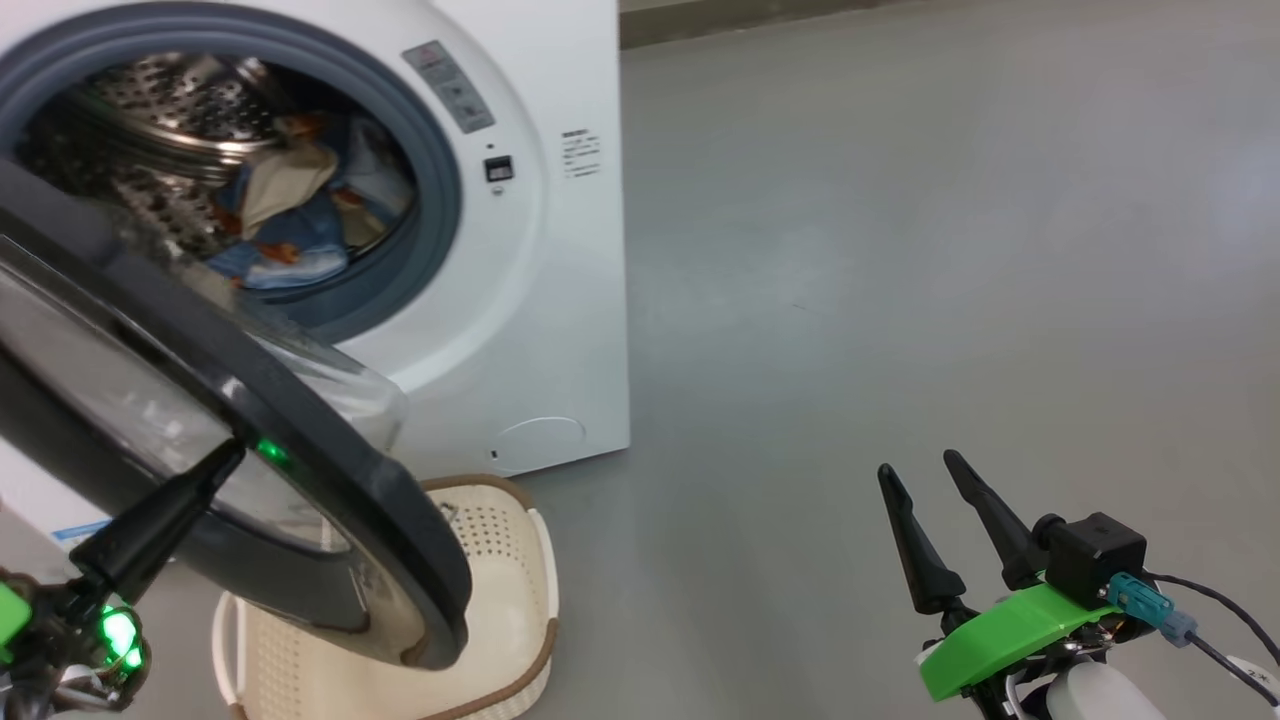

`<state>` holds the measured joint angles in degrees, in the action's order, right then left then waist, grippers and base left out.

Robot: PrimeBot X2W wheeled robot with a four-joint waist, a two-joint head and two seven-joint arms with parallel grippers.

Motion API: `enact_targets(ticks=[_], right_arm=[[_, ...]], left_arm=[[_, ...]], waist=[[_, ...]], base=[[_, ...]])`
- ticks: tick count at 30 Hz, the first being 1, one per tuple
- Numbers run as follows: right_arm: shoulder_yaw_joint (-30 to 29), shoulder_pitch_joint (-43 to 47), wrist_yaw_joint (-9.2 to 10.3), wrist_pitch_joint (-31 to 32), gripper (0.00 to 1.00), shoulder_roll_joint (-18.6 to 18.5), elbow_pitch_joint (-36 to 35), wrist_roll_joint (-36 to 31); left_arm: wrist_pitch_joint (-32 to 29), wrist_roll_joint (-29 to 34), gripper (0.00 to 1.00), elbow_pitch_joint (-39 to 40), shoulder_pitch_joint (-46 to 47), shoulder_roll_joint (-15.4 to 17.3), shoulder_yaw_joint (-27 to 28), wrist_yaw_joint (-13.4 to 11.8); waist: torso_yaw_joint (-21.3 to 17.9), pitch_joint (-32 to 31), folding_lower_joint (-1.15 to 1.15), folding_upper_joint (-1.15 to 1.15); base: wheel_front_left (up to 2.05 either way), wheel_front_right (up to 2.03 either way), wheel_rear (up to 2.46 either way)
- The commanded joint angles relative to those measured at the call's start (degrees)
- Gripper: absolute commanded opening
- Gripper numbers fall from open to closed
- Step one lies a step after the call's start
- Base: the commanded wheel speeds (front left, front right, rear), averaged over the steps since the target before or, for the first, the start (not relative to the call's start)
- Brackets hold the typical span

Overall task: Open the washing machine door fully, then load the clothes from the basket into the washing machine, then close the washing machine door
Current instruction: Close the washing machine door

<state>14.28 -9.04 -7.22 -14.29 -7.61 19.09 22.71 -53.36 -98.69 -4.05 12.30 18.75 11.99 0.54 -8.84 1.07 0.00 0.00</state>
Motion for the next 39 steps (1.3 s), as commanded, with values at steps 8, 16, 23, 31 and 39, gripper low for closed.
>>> enact_targets(ticks=[8, 16, 23, 31, 39], right_arm=[[0.6, -0.7, -0.26, -0.7, 1.0, 0.6, -1.6, -0.9], [0.9, -1.1, -0.26, -0.7, 1.0, 0.8, -1.1, -0.9], [0.7, -1.0, -0.26, -0.7, 1.0, 0.1, -0.7, -0.5], [0.6, -1.0, -0.26, -0.7, 1.0, -0.2, -0.7, -0.3], [0.3, -0.9, -0.26, -0.7, 1.0, -0.4, -1.0, -0.6]], left_arm=[[0.9, 1.3, 0.0, 0.7, 4.4, 1.0, 1.8, 1.3], [1.4, 1.8, 0.0, 0.9, 4.5, 0.5, 1.7, 1.4], [2.7, 4.5, 0.4, 1.1, 3.5, 0.7, 1.3, 2.9], [9.0, 12.7, 1.0, 1.2, 1.4, 2.4, 2.7, 6.3], [23.2, 25.2, 1.0, 4.3, -2.4, 3.7, 1.3, 6.9]], waist=[[-1.6, 0.9, 0.0, 0.0], [1.0, 0.4, 0.0, 0.0], [3.9, -0.3, 0.0, 0.0], [7.5, -0.3, 0.0, 0.0], [9.0, 0.0, 0.0, 0.0]], base=[[0.0, 0.0, 0.0], [0.0, 0.0, 0.0], [0.0, 0.0, 0.0], [0.0, 0.0, 0.0], [0.0, 0.0, 0.0]])
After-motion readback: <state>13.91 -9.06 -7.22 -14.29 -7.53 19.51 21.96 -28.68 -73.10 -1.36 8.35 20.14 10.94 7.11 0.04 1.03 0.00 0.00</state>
